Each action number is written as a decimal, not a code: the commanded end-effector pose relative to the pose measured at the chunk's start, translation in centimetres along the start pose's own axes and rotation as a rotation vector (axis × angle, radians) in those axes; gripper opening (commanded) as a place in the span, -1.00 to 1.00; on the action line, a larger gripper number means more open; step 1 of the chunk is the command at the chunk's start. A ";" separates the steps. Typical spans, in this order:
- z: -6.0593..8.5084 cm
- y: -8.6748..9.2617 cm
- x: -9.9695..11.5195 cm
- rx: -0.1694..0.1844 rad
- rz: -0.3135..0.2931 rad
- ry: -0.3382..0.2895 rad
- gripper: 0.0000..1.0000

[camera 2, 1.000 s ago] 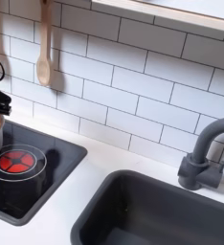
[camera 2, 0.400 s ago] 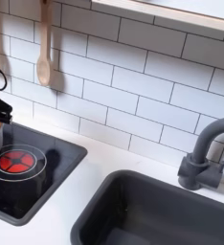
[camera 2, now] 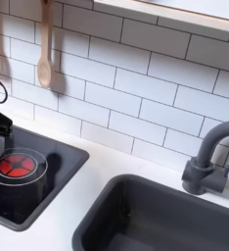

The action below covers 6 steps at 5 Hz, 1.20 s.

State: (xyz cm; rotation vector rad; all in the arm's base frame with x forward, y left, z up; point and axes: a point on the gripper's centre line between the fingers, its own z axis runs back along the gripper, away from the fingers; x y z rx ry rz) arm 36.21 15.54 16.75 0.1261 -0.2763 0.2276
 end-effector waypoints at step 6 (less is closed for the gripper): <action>1.5 -5.2 -2.9 -0.085 -0.110 0.017 -1.00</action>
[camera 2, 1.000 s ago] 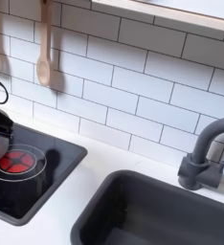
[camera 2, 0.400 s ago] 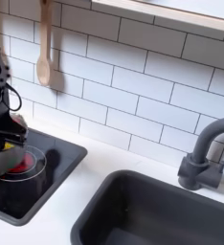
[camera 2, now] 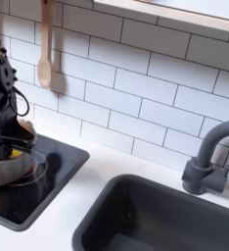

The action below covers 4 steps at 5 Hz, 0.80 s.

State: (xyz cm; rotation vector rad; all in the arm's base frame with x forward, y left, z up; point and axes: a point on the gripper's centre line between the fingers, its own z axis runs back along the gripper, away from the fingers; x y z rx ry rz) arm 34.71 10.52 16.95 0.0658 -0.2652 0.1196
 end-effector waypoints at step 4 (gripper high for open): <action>0.8 -3.1 -1.8 -0.050 -0.052 0.011 -1.00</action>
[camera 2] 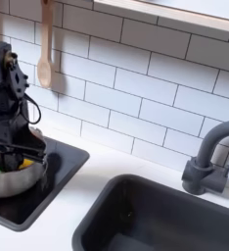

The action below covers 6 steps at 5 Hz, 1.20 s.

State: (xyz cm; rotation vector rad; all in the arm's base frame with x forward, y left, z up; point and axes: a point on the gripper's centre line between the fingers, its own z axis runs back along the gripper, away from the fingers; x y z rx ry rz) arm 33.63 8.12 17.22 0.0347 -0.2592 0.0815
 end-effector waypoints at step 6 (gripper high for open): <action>0.7 -4.0 -3.0 -0.060 -0.125 0.021 -1.00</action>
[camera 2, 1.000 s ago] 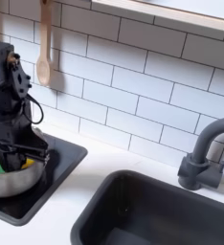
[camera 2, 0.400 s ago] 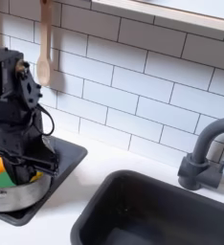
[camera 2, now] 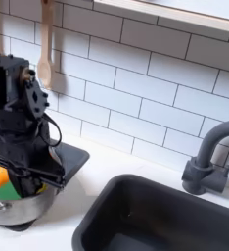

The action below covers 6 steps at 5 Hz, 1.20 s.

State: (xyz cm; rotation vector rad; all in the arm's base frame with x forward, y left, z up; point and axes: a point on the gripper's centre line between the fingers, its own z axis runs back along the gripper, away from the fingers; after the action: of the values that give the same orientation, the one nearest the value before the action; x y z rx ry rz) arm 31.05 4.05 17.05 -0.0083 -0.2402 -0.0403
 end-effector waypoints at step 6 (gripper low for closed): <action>4.7 5.2 2.5 0.070 0.172 -0.096 1.00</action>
State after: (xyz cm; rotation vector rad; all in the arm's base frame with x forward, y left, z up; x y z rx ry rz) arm 32.60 8.99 22.17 0.0323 -0.3358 0.1349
